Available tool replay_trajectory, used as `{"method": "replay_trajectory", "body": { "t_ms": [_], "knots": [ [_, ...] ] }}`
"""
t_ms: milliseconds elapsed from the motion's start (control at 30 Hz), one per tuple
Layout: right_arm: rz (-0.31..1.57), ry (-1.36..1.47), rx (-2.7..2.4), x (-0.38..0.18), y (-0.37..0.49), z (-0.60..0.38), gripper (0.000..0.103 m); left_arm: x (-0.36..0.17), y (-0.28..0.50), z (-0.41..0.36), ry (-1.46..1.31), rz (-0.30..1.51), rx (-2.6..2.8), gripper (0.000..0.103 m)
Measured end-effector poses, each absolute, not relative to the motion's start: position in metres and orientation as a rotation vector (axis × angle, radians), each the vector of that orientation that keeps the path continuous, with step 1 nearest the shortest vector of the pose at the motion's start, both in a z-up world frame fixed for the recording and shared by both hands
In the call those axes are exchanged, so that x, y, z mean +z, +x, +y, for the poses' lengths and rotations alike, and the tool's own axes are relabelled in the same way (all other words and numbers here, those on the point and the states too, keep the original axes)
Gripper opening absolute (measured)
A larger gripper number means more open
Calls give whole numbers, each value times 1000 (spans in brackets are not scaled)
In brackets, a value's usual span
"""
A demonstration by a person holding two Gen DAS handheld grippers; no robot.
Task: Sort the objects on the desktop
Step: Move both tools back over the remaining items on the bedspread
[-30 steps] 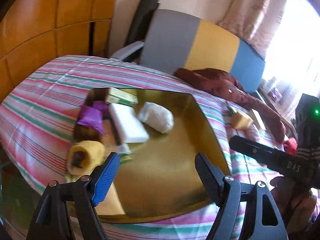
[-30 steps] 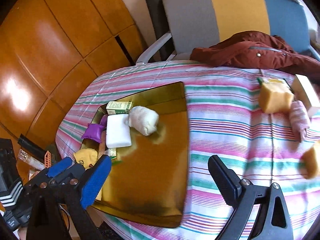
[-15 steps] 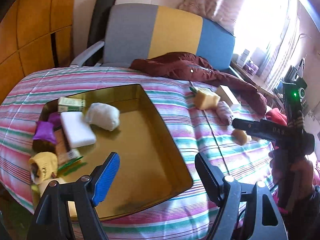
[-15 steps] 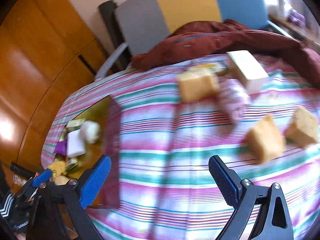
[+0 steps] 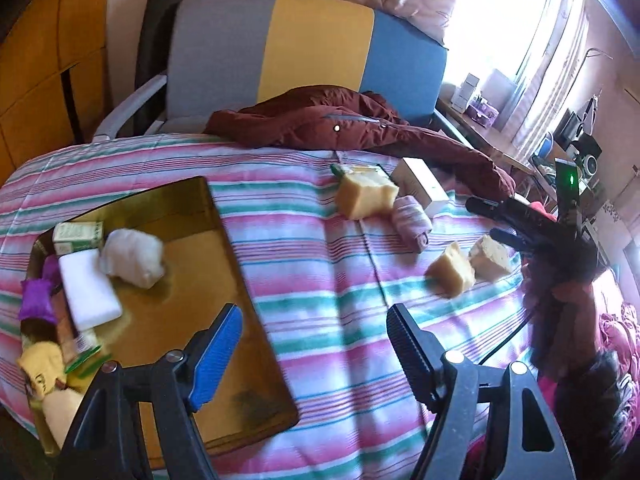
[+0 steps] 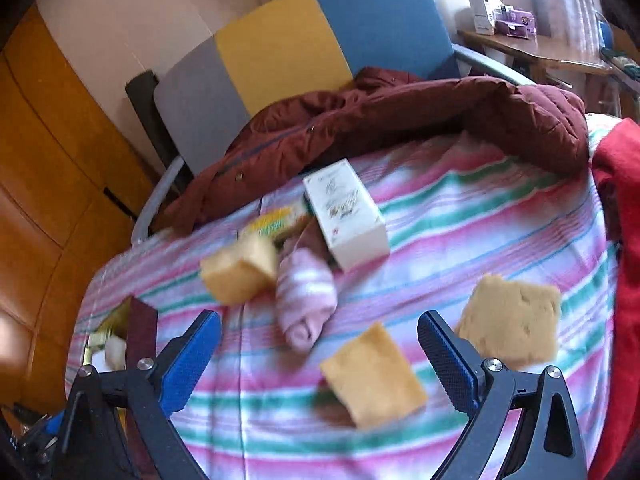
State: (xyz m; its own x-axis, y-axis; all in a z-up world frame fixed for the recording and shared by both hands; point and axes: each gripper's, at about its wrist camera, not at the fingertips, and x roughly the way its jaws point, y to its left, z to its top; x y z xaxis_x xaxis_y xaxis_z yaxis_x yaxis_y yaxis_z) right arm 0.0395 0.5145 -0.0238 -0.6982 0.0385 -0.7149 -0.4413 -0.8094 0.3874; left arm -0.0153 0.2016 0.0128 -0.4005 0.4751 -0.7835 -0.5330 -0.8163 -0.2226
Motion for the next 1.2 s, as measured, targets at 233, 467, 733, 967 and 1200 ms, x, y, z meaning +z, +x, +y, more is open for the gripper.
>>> {"method": "replay_trajectory", "body": {
  "t_ms": [233,467,733,967,1200],
  "knots": [
    [929,-985,2530,-37,48,534,100,10,-44,245,-1289,41,2187,75],
    [1047,-925,2507,-33,57,541,101,-7,-78,292,-1430,-57,2106,78],
    [1086,-901,2539,-26,61,541,102,-20,-124,340,-1541,-143,2073,85],
    [1113,-913,2534,-28,59,543,103,-37,-157,370,-1602,-120,2131,91],
    [1124,-904,2537,-27,59,545,103,-52,-177,394,-1655,-76,2143,95]
  ]
}}
